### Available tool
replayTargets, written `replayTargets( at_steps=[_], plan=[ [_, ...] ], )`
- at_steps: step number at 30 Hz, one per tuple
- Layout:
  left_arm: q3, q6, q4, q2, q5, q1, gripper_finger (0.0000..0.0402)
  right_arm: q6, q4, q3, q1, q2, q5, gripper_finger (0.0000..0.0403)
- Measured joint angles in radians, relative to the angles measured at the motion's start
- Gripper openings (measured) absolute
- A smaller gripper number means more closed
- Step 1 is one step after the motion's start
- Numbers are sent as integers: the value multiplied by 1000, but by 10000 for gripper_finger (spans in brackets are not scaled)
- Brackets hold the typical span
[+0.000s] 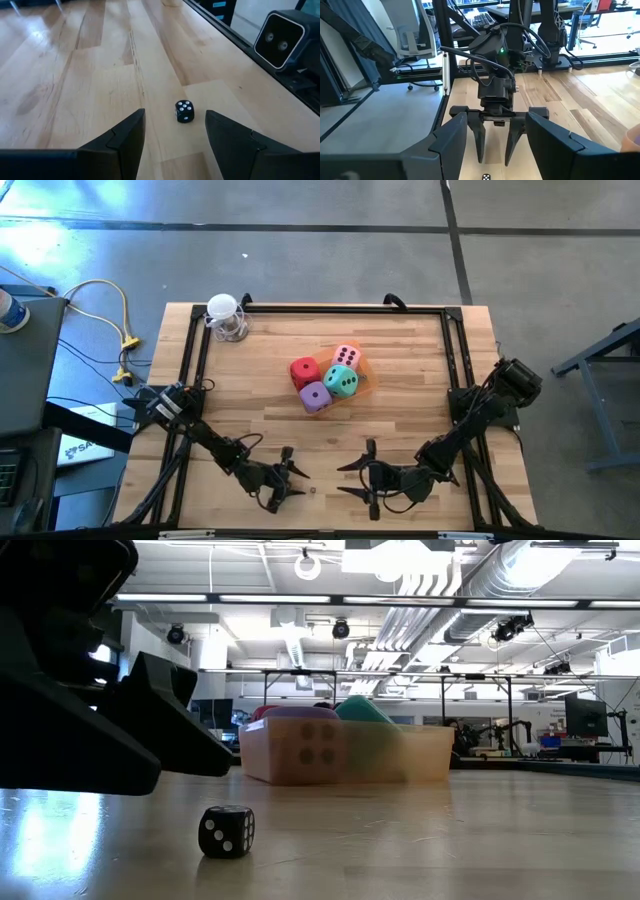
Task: Pick & Place Dice
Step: Put the small black dice into the orange bin
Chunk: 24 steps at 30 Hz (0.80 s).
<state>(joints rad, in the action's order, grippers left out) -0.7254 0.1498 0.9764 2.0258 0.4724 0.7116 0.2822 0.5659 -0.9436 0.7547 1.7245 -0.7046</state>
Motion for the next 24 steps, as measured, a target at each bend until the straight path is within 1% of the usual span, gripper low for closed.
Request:
replayTargets(
  at_steps=[16,19,24],
  plan=[
    [-7,51,-2,2,-9,-4,200,-18,-2,0,0,0,1,193],
    [-29,49,0,34,-9,-3,200,-18,-6,0,0,0,1,193],
    [-103,3,18,127,-17,12,200,-17,-8,0,0,0,1,193]
  ],
)
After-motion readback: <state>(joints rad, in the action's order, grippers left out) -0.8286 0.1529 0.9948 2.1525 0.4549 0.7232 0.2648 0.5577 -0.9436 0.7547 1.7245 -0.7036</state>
